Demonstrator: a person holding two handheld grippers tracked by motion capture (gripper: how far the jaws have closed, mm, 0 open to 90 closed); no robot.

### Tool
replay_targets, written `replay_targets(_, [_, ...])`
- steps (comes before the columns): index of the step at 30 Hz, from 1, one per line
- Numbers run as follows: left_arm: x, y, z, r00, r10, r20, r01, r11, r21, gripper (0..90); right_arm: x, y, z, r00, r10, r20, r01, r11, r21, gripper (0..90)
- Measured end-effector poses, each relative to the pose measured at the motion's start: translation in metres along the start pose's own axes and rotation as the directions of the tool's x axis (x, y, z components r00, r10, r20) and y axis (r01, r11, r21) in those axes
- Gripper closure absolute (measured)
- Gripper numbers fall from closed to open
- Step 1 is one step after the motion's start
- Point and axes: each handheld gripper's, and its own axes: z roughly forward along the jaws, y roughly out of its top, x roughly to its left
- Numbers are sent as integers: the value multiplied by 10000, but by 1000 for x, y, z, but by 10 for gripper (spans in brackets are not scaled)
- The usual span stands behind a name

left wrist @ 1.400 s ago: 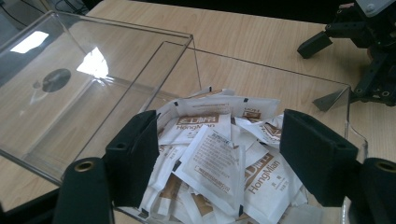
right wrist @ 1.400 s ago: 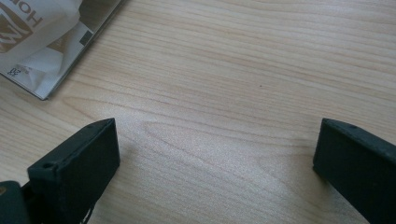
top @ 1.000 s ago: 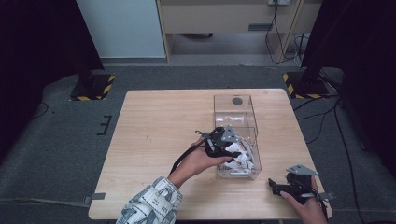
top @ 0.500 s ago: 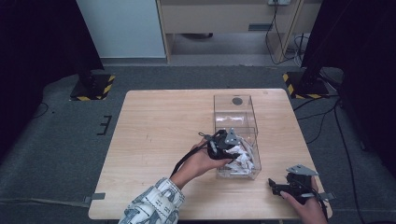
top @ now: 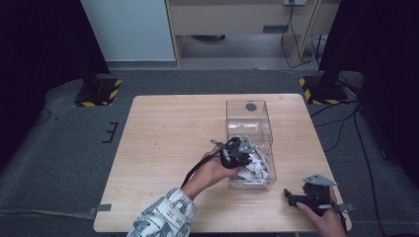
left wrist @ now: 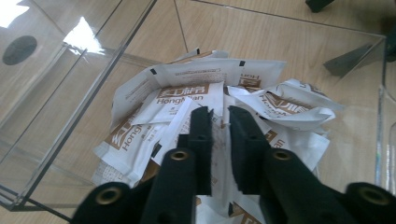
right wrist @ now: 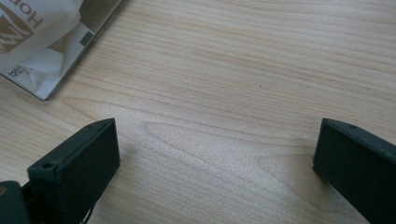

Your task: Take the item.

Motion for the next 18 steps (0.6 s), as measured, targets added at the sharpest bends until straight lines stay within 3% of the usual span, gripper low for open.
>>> replay_targets(5, [1,0,-4,10000,-24,-25,23,9998,-188,888,0,0,0,10000,3,-8,-3,10000,-2,8])
replay_targets(18, [13,-4,-22,9983,-587,-54,578,9930,-1031,891,0,0,0,10000,-5,13,5,10000,-8,8])
